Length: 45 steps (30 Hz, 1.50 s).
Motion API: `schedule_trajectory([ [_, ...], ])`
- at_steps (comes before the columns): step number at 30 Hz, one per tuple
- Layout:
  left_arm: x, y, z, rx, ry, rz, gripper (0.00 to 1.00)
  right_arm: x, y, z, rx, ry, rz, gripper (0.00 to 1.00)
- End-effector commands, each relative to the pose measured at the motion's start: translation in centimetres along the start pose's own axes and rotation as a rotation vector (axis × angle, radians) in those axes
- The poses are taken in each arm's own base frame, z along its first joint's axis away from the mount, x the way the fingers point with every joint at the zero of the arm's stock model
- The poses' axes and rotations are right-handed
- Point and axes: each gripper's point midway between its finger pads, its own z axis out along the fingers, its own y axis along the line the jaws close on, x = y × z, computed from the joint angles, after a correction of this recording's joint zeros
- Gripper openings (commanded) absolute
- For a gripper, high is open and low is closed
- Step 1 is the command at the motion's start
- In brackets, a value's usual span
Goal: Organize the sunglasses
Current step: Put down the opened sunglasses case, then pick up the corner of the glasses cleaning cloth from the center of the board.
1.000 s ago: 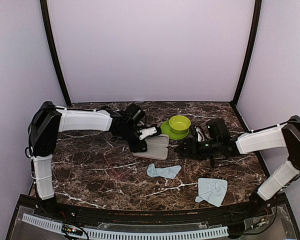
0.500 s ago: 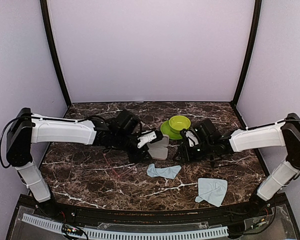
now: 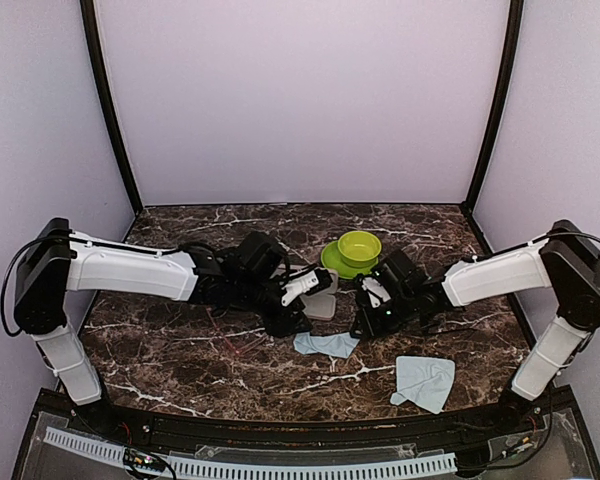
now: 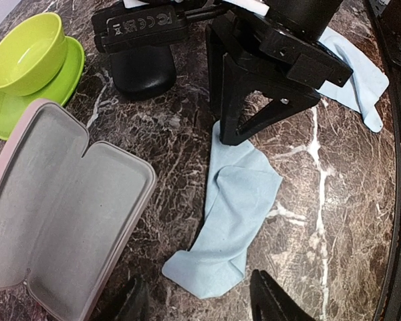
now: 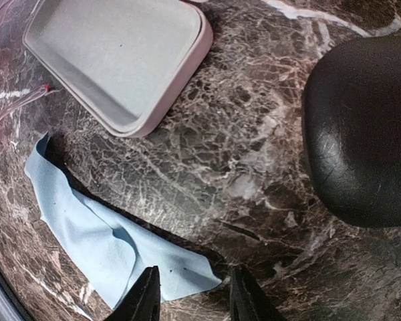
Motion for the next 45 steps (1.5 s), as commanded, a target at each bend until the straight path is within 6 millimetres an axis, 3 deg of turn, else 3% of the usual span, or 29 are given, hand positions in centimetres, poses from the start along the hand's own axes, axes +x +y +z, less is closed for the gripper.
schedule_trajectory([
  [1, 0.6, -0.8, 0.8, 0.015, 0.007, -0.014, 0.54, 0.0, -0.1, 0.5, 0.037, 0.004, -0.034, 0.34],
  [9, 0.3, -1.5, 1.8, 0.036, -0.016, 0.000, 0.54, 0.6, -0.3, 1.3, 0.067, 0.013, -0.067, 0.17],
  [17, -0.9, -2.6, 4.1, 0.104, -0.047, 0.037, 0.50, -0.3, 0.0, 0.2, 0.070, -0.031, -0.072, 0.00],
  [28, -3.0, -2.3, 6.7, 0.129, -0.090, 0.027, 0.44, -0.3, 0.8, -0.3, 0.006, -0.063, -0.043, 0.00],
  [38, -2.3, -3.2, 8.8, 0.199, -0.078, 0.001, 0.34, 0.2, 0.5, -0.4, -0.025, -0.069, -0.008, 0.00],
  [45, -2.1, -3.4, 9.2, 0.211, -0.082, -0.014, 0.25, 0.3, 0.4, -0.3, -0.030, -0.066, -0.003, 0.00],
])
